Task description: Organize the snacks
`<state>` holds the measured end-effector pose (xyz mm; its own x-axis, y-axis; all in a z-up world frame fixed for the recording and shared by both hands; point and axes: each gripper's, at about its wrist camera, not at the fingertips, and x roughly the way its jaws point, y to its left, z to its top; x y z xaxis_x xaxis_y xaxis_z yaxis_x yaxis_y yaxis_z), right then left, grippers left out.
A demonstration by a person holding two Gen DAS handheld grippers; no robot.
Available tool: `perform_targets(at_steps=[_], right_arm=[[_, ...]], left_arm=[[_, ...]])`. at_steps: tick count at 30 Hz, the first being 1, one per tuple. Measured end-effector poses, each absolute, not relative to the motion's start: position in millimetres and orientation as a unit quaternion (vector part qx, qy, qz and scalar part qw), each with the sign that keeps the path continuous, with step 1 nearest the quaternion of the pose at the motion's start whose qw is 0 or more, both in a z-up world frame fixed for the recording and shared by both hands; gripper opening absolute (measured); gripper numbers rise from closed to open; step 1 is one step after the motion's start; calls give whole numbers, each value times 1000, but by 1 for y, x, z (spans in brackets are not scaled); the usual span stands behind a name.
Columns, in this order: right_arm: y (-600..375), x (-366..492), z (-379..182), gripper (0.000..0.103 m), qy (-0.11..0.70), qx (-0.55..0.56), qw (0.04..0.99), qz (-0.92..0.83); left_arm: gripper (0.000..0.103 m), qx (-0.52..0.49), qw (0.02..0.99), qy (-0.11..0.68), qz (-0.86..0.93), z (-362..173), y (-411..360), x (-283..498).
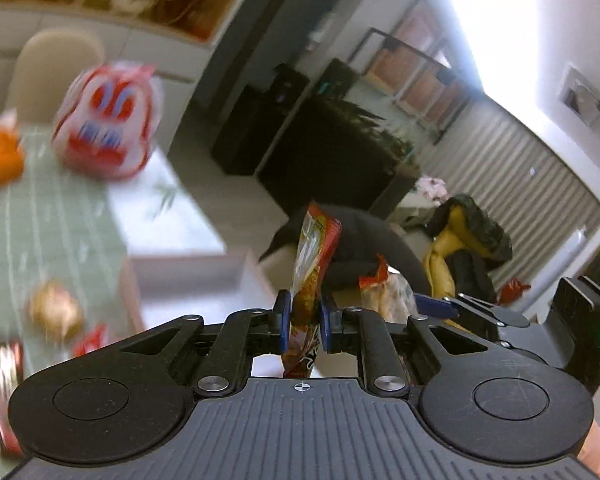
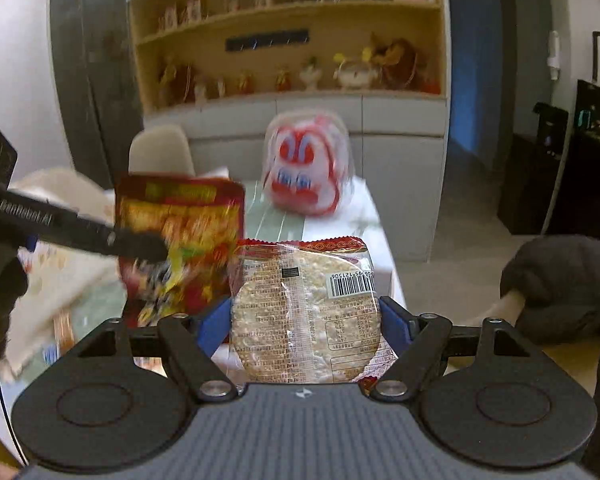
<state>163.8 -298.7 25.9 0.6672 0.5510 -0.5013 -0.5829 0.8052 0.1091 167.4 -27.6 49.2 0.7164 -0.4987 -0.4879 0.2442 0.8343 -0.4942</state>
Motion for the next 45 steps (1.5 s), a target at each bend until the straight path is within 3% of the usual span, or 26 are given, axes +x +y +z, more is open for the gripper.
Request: perform_targets(at_steps=[4, 9, 16, 27, 34, 45], right_arm=[[-296, 188, 43, 78, 240, -34, 925, 294], [-293, 219, 29, 78, 269, -26, 923, 275], [-269, 273, -24, 78, 350, -4, 900, 258], [-209, 314, -75, 83, 365, 8, 897, 251], [-161, 253, -77, 83, 336, -54, 889, 305], [-41, 91, -93, 83, 246, -250, 821, 451]], left_arm=[[21, -222, 885, 364, -187, 27, -24, 242], [22, -294, 870, 381, -110, -32, 8, 270], [22, -306, 876, 370, -36, -58, 28, 192], [22, -306, 847, 399, 173, -79, 83, 38], [22, -326, 817, 354, 318, -81, 153, -25], [22, -399, 780, 356, 325, -119, 216, -12]])
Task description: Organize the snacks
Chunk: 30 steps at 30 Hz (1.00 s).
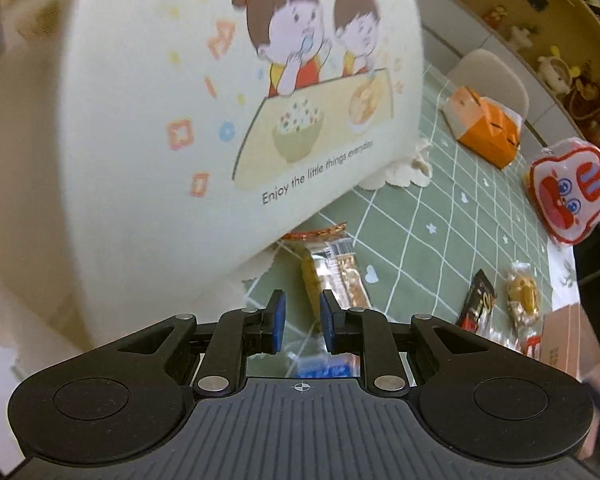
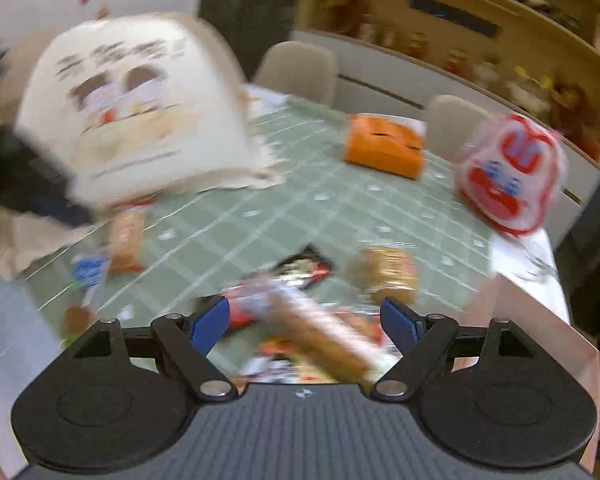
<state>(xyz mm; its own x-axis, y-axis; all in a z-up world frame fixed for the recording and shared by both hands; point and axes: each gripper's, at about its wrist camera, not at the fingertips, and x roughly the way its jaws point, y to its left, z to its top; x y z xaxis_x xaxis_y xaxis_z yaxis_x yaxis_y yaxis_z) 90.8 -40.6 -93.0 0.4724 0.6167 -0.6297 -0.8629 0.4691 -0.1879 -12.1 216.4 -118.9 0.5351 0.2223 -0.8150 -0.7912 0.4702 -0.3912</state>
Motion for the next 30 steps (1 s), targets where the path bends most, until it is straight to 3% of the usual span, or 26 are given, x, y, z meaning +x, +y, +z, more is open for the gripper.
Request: perform_targets(at_steps=[7, 14, 23, 25, 27, 28, 30], right_arm=[[-28, 62, -106, 83, 308, -252, 791, 465], [-25, 63, -115, 83, 373, -205, 769, 477], [42, 24, -127, 82, 360, -235, 727, 535], [56, 23, -134, 75, 372, -242, 720, 533], [64, 21, -139, 49, 380, -253, 716, 528], [64, 20, -139, 42, 382, -257, 712, 531], [59, 18, -136, 41, 385, -259, 704, 537]], left_arm=[[28, -404, 778, 361, 319, -132, 234, 25], [32, -342, 808, 444, 182, -133, 214, 68], [32, -361, 812, 412, 202, -101, 221, -1], [32, -368, 805, 412, 218, -103, 222, -14], [32, -369, 803, 411, 224, -106, 222, -25], [32, -368, 803, 411, 227, -108, 220, -28], [32, -362, 805, 412, 226, -110, 218, -27]])
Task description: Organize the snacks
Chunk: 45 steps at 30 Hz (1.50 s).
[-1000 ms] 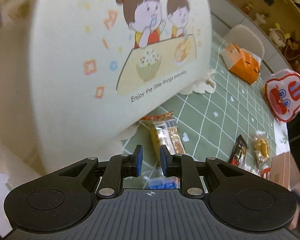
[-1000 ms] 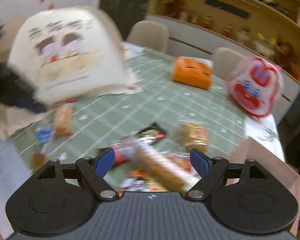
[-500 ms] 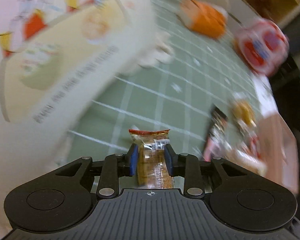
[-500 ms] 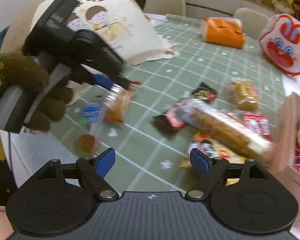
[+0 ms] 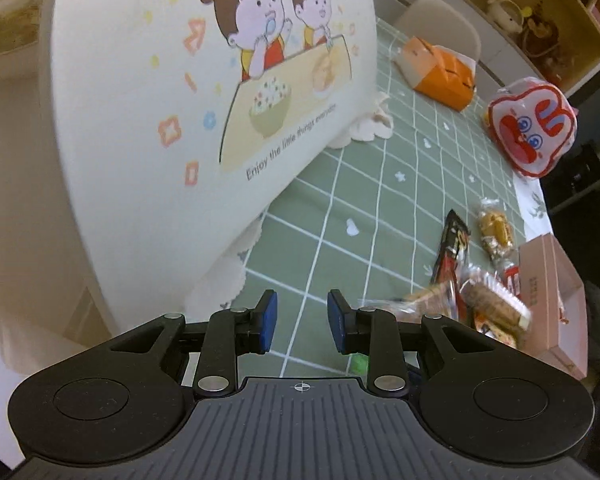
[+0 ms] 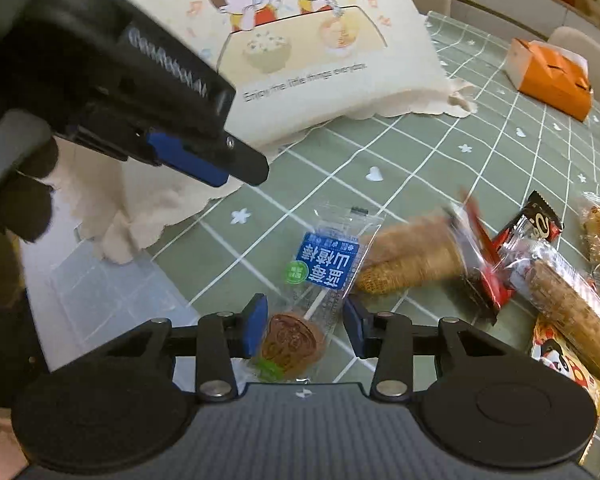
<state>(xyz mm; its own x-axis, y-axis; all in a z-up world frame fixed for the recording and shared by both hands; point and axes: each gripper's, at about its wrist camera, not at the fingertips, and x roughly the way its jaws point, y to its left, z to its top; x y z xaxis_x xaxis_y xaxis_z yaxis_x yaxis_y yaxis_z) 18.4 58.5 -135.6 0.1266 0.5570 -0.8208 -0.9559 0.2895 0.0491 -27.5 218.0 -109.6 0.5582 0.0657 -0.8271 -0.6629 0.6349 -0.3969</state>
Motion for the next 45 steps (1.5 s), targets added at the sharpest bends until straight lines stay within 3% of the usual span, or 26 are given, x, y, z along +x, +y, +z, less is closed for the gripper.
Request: perform_targets(at_steps=[9, 15, 20, 23, 25, 39, 45], right_arm=[[-11, 50, -118, 40, 402, -235, 740, 484], [-53, 79, -125, 41, 442, -205, 758, 433], [-72, 80, -132, 53, 458, -180, 761, 422], [-78, 78, -135, 56, 464, -173, 765, 411], [-83, 79, -137, 57, 471, -165, 767, 404], [-102, 74, -146, 68, 498, -150, 775, 358], [-106, 72, -148, 75, 495, -148, 781, 351]], left_arm=[[32, -246, 843, 455, 150, -112, 162, 14], [32, -25, 878, 475, 55, -104, 108, 46], [35, 138, 852, 505, 4, -117, 77, 55], [52, 138, 847, 513, -14, -122, 76, 58], [54, 120, 849, 513, -20, -121, 80, 61], [53, -93, 846, 525, 15, -131, 150, 100], [48, -127, 846, 518, 25, -130, 154, 102]])
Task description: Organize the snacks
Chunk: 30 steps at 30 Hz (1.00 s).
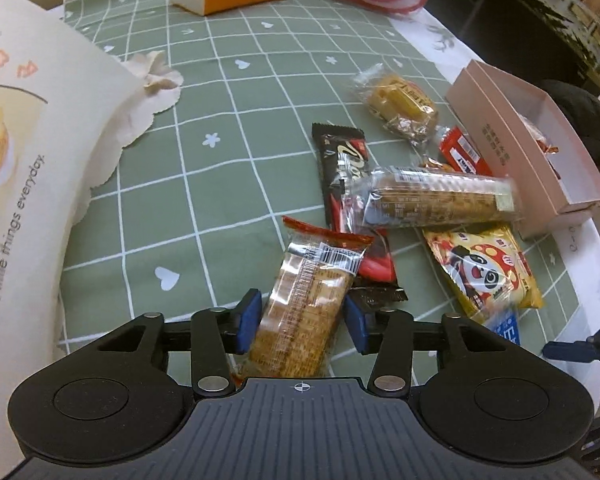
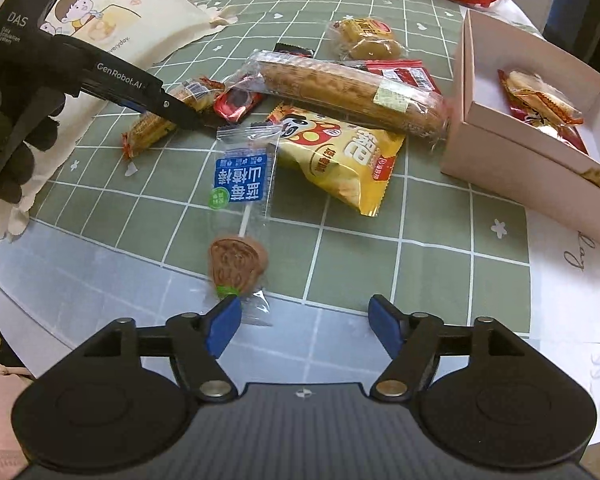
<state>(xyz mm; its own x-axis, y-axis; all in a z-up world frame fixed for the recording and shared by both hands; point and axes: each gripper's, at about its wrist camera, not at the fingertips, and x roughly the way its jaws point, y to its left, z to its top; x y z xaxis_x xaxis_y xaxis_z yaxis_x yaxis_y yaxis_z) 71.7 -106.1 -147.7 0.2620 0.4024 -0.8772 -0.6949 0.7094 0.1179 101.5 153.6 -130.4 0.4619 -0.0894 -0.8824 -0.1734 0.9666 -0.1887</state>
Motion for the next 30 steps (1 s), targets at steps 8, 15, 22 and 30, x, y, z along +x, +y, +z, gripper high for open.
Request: perform_targets(at_steps=[8, 15, 22, 30], right_arm=[[-116, 82, -152, 103, 500, -77, 772, 385], [-113, 86, -152, 103, 506, -82, 760, 400], [-86, 72, -140, 90, 469, -144, 774, 400], [-53, 62, -144, 41, 434, -218, 777, 401]], left_arm=[[41, -169, 831, 529, 29, -127, 127, 66], [41, -218, 821, 527, 38, -123, 118, 43], [41, -258, 809, 523, 67, -123, 129, 22], [41, -284, 797, 528, 69, -128, 126, 3]])
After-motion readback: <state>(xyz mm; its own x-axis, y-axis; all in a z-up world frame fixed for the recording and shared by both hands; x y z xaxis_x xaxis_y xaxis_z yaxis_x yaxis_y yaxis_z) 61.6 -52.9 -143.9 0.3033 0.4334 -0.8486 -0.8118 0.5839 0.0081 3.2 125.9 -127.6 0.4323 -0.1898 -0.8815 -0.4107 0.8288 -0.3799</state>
